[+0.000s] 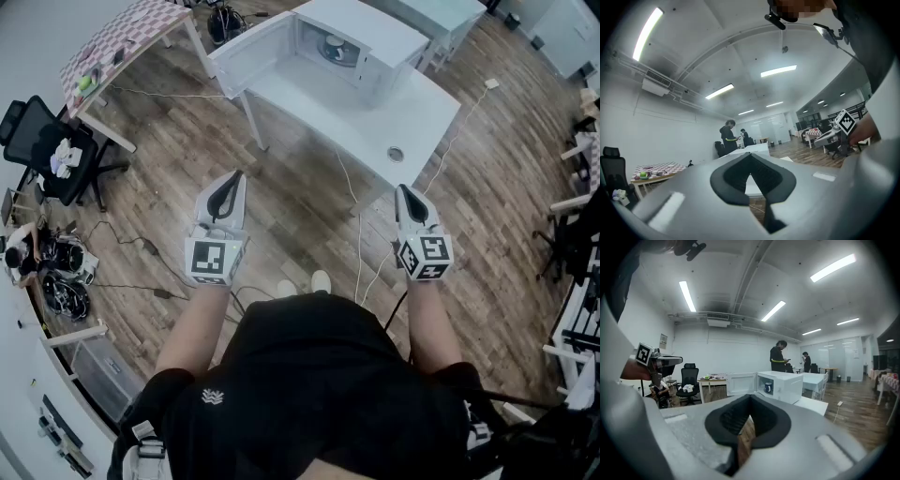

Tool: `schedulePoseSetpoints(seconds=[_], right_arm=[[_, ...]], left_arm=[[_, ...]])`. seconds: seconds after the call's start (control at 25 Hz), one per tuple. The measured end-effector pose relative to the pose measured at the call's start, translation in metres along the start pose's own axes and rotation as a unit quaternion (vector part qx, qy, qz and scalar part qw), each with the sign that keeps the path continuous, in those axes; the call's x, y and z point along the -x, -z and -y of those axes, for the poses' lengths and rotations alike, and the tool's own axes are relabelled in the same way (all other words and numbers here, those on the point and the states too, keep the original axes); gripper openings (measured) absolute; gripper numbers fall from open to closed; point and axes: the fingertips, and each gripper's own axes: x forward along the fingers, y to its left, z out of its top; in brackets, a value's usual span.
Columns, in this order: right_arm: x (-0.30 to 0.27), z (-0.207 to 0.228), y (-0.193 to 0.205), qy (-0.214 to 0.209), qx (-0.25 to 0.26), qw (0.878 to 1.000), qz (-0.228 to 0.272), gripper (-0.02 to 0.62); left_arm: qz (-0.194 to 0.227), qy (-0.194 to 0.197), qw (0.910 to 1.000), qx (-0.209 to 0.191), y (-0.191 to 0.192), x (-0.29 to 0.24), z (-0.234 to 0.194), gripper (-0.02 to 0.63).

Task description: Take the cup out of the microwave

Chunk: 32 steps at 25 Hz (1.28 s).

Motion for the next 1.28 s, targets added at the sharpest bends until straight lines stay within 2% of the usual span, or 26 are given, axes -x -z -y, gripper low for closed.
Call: schedulePoseSetpoints(seconds=[0.56, 0.72, 0.92, 1.08, 1.28], right_arm=[[-0.020, 0.020, 0.000, -0.016, 0.001, 1.000, 0.005, 0.000], [-0.029, 0.040, 0.000, -0.003, -0.015, 0.999, 0.029, 0.000], [-0.053, 0.053, 0.014, -0.017, -0.033, 0.999, 0.015, 0.000], [-0.072, 0.045, 0.006, -0.018, -0.025, 0.999, 0.023, 0.000], [-0.113, 0.043, -0.006, -0.017, -0.015, 0.999, 0.031, 0.000]], left_arm=[[0.000, -0.003, 0.9999, -0.012, -0.006, -0.031, 0.012, 0.003], [-0.007, -0.013, 0.9997, -0.017, 0.000, -0.041, 0.020, 0.003], [-0.017, -0.026, 0.9994, -0.018, 0.010, -0.048, 0.030, 0.002], [-0.022, -0.030, 0.9991, -0.019, 0.016, -0.060, 0.010, 0.003], [-0.020, -0.025, 0.9995, -0.004, 0.031, -0.100, -0.022, 0.003]])
